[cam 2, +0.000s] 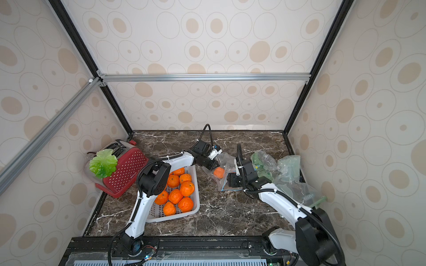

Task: Open the zip-top bag and take out the orange
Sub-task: Pick up the orange from the zipper food storage bag, then place the orange in the basket.

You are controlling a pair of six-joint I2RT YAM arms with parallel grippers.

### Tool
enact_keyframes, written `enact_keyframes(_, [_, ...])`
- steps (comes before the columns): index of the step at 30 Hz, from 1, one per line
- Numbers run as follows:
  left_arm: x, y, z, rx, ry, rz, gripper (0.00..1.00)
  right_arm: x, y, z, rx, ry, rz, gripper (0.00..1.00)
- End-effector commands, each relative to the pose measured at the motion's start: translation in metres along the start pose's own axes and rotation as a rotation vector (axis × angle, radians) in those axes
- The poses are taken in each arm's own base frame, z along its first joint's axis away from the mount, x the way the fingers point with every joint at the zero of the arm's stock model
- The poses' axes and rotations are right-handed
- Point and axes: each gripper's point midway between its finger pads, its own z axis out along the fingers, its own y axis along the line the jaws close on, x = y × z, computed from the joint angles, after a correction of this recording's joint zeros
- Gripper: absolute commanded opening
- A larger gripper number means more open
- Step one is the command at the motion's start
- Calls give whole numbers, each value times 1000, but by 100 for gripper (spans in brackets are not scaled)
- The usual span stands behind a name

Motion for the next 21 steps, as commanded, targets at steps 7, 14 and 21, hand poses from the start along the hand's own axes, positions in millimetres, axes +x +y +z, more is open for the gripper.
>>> enact_keyframes(7, [12,8,8,-7,32,-12,0,34,4,-90,-79,24,16,60])
enact_keyframes(14, [10,7,9,-4,28,-16,0,10,84,-127,-575,-160,-22,60])
enact_keyframes(21, [10,7,8,-6,18,-12,0,16,189,-83,-662,-195,-348,61])
